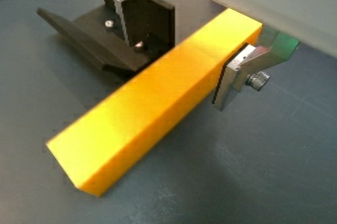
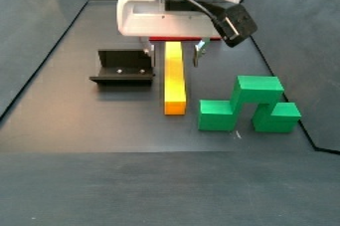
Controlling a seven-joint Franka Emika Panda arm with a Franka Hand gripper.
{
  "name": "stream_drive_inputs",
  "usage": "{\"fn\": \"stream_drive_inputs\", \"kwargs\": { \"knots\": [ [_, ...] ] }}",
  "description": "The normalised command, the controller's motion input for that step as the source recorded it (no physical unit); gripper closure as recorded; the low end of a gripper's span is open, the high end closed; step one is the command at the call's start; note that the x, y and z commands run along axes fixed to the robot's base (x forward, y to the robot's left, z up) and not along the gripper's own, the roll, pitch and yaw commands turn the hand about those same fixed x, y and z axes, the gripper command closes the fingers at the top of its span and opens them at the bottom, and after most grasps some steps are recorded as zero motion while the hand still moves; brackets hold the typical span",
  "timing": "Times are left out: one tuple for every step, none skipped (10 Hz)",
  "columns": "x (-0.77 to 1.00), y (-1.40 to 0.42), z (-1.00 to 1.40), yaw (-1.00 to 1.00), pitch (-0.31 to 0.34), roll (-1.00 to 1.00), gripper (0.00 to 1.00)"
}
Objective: Pick up the yellow object. Move up. Move to above the board. Insert the yellow object.
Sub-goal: Pick up the yellow object.
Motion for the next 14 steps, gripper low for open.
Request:
{"fn": "stream_drive_inputs", "kwargs": {
  "knots": [
    [-0.07, 0.09, -0.18, 0.00, -0.227, -0.39, 0.00],
    [-0.03, 0.10, -0.18, 0.00, -0.213, -0.40, 0.00],
    [-0.05, 0.07, -0.18, 0.00, -0.211, -0.34, 0.00],
    [0.00, 0.03, -0.18, 0.00, -0.189, -0.28, 0.00],
    [0.00, -0.02, -0.19, 0.00, -0.110, -0.07, 0.00],
    [0.00, -0.11, -0.26, 0.00, -0.021, 0.02, 0.00],
    [0.00, -0.03, -0.27, 0.00, -0.003, 0.06, 0.00],
    [0.00, 0.00, -0.22, -0.03, 0.000, 0.02, 0.00],
    [0.00, 0.00, -0.13, -0.05, -0.021, -0.02, 0.00],
    [0.00, 0.00, -0.07, -0.03, -0.009, 0.00, 0.00],
    [0.00, 0.00, 0.00, 0.00, 0.000, 0.00, 0.00],
    [0.00, 0.00, 0.00, 0.00, 0.000, 0.00, 1.00],
    [0.00, 0.00, 0.00, 0.00, 0.000, 0.00, 1.00],
    [0.00, 0.00, 0.00, 0.00, 0.000, 0.00, 1.00]
  ]
}}
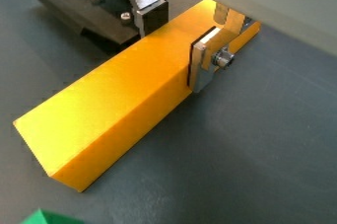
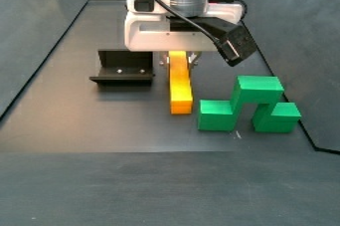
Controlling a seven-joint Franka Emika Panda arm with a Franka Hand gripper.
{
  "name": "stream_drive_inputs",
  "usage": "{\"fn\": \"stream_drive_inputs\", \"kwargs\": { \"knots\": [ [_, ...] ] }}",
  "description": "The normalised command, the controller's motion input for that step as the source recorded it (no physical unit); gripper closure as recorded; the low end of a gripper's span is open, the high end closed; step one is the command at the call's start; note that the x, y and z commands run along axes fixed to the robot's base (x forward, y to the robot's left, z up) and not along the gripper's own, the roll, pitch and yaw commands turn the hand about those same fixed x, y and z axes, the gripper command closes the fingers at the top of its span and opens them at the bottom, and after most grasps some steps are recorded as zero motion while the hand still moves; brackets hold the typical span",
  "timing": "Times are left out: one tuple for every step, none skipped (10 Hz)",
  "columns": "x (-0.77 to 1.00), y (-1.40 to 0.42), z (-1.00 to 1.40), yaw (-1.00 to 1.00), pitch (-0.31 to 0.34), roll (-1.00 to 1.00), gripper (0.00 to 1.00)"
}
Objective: Pick up the yellow object. Move up. Move to above the board. Insert the yellow object.
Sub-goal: Pick up the yellow object.
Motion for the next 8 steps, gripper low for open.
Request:
{"fn": "stream_drive_inputs", "kwargs": {
  "knots": [
    [0.00, 0.00, 0.00, 0.00, 0.000, 0.00, 1.00],
    [0.00, 0.00, 0.00, 0.00, 0.000, 0.00, 1.00],
    [0.00, 0.00, 0.00, 0.00, 0.000, 0.00, 1.00],
    [0.00, 0.00, 0.00, 0.00, 0.000, 0.00, 1.00],
    [0.00, 0.00, 0.00, 0.00, 0.000, 0.00, 1.00],
    [0.00, 0.00, 0.00, 0.00, 0.000, 0.00, 1.00],
    [0.00, 0.00, 0.00, 0.00, 0.000, 0.00, 1.00],
    [0.00, 0.00, 0.00, 0.00, 0.000, 0.00, 1.00]
  ]
}}
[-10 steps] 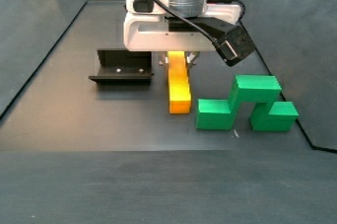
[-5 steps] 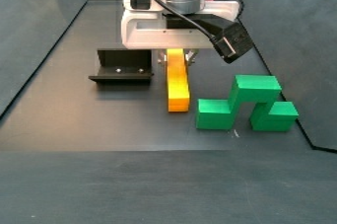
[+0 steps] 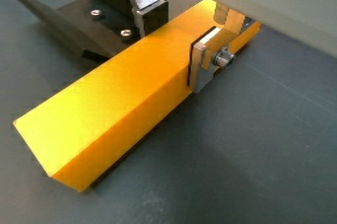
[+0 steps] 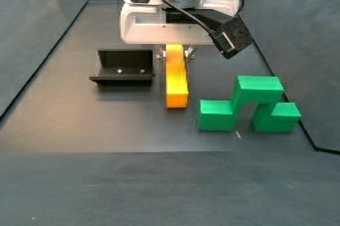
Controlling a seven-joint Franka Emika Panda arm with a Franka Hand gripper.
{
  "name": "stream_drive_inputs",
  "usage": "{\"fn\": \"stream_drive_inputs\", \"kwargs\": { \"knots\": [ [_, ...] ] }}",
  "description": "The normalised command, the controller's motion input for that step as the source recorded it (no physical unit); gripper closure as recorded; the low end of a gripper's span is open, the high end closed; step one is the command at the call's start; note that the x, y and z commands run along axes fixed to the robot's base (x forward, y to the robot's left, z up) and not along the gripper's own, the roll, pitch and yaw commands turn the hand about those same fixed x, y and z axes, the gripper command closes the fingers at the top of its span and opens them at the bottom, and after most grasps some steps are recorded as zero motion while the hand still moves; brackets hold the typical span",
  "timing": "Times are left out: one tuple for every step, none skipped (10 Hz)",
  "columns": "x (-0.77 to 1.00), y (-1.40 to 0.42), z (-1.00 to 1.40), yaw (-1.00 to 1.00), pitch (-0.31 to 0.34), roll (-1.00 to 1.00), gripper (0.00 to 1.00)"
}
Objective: Pick up the yellow object. Move up. Move to above the board. Insert the yellow object.
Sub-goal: Pick up the yellow object, then move up.
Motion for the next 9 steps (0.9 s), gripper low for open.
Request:
{"fn": "stream_drive_inputs", "kwargs": {
  "knots": [
    [0.00, 0.00, 0.00, 0.00, 0.000, 0.00, 1.00],
    [0.00, 0.00, 0.00, 0.00, 0.000, 0.00, 1.00],
    [0.00, 0.00, 0.00, 0.00, 0.000, 0.00, 1.00],
    [0.00, 0.00, 0.00, 0.00, 0.000, 0.00, 1.00],
    [0.00, 0.00, 0.00, 0.00, 0.000, 0.00, 1.00],
    [0.00, 0.00, 0.83, 0.00, 0.000, 0.00, 1.00],
    [-0.05, -0.02, 0.79, -0.02, 0.012, 0.01, 1.00],
    [-0.08, 0.00, 0.51, -0.02, 0.009, 0.04, 1.00],
    [-0.06, -0.01, 0.31, -0.02, -0.011, 0.06, 1.00]
  ]
}}
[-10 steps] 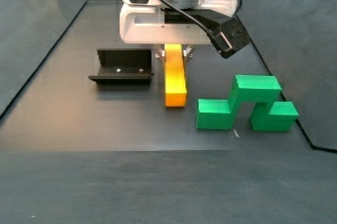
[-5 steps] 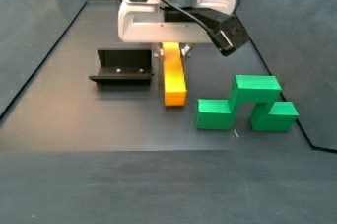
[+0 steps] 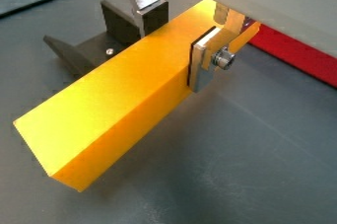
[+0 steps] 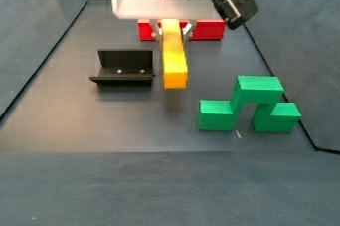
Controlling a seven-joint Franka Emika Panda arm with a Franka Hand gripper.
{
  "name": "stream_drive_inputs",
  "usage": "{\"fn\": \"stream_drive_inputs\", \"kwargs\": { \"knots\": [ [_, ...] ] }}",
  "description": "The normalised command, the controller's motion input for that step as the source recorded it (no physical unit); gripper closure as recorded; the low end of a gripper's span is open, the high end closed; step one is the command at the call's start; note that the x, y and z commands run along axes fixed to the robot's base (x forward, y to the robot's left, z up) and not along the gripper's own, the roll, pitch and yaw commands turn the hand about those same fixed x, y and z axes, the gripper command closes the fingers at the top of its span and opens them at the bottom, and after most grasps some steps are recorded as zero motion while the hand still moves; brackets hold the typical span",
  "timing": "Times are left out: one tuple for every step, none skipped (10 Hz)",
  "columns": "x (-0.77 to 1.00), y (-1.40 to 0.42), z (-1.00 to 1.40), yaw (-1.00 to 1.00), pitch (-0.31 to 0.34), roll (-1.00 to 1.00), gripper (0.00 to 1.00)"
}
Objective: Pick up the yellow object. Move up. Move to above the board. Insert the yellow object.
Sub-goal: Move to above the board.
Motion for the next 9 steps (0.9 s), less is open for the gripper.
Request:
{"fn": "stream_drive_inputs", "kwargs": {
  "knots": [
    [0.00, 0.00, 1.40, 0.00, 0.000, 0.00, 1.00],
    [0.00, 0.00, 1.40, 0.00, 0.010, 0.00, 1.00],
    [-0.03, 0.00, 1.40, 0.01, 0.059, 0.03, 1.00],
    [0.00, -0.01, 1.40, 0.01, 0.037, 0.06, 1.00],
    [0.01, 0.00, 1.40, 0.01, 0.057, 0.03, 1.00],
    [0.00, 0.00, 1.40, 0.01, 0.078, 0.01, 1.00],
    [0.01, 0.00, 0.97, 0.01, 0.069, 0.02, 1.00],
    [0.04, 0.00, 0.46, 0.00, 0.063, 0.01, 1.00],
    [0.05, 0.00, 0.27, 0.00, 0.066, 0.01, 1.00]
  ]
}}
